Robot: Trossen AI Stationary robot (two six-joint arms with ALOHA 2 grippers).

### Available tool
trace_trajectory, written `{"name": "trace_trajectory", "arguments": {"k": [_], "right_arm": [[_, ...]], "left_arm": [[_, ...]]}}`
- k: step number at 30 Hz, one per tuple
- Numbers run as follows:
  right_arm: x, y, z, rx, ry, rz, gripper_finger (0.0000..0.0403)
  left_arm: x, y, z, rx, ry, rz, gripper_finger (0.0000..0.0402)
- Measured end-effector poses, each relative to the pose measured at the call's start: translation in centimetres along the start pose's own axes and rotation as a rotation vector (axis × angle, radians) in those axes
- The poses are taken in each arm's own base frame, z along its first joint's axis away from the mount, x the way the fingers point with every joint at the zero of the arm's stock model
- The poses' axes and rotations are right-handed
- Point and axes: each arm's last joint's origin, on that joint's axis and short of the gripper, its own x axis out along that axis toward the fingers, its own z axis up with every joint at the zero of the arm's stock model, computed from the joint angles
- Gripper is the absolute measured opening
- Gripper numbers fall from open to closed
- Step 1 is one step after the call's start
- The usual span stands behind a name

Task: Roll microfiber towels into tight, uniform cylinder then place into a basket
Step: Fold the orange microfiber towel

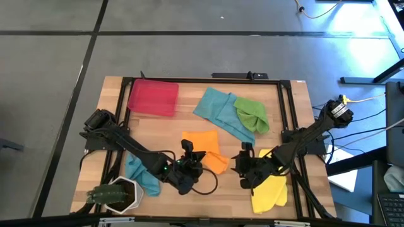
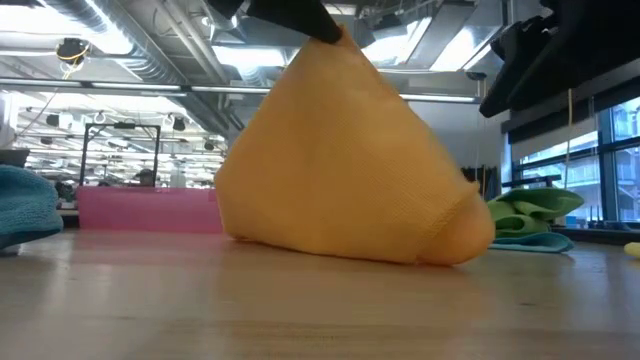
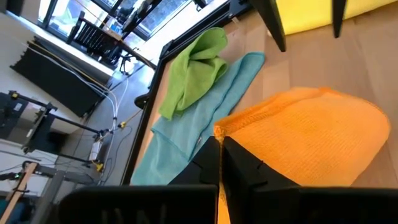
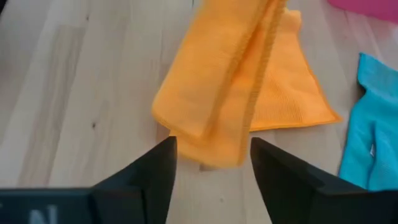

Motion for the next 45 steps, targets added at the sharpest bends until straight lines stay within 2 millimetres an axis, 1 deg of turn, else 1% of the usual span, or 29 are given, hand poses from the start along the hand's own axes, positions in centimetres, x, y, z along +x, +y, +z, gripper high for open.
{"name": "trace_trajectory", "arguments": {"k": [4,8,14,17,20,27,31,33,35,38,43,45], "right_arm": [[0.7,-1.0,0.5,0.041,0.002,-0.017,0.0217],[1.7,-2.6,1.6,0.051,-0.009,0.026,0.0217],[3.1,-5.2,3.5,0.053,-0.065,0.150,0.0216],[3.9,-5.9,3.9,0.059,-0.072,0.243,0.0216],[4.9,-5.8,3.9,0.065,-0.060,0.301,0.0216],[7.6,-4.4,2.2,0.047,0.050,0.334,0.0216],[8.2,-3.5,1.4,0.050,0.101,0.339,0.0208],[8.2,-3.1,1.2,0.050,0.118,0.343,0.0193],[8.0,-2.7,1.1,0.041,0.117,0.351,0.0169],[7.8,-2.2,1.0,0.029,0.116,0.363,0.0120],[7.6,-1.9,0.8,0.015,0.130,0.366,0.0024],[7.2,-2.1,0.9,0.011,0.129,0.363,0.0010]], "left_arm": [[0.0,0.0,0.0,-0.004,-0.002,0.000,0.0000],[0.0,0.0,0.0,-0.004,-0.002,0.000,0.0000],[0.0,0.0,0.0,-0.003,-0.002,0.000,0.0000],[0.0,0.0,0.0,-0.003,-0.002,0.000,0.0000],[0.0,0.0,0.0,-0.003,-0.002,0.001,0.0000],[0.0,0.0,0.0,-0.003,-0.002,0.001,0.0000],[0.0,0.0,0.0,-0.003,-0.002,0.002,0.0000],[0.0,0.0,0.0,-0.003,-0.002,0.003,0.0000],[0.0,0.0,0.0,-0.001,-0.001,0.009,0.0000],[0.0,0.0,0.0,-0.002,-0.001,0.009,0.0000],[0.0,0.0,0.0,-0.001,0.000,0.021,0.0000],[0.0,0.1,0.0,0.001,0.001,0.035,0.0000]]}}
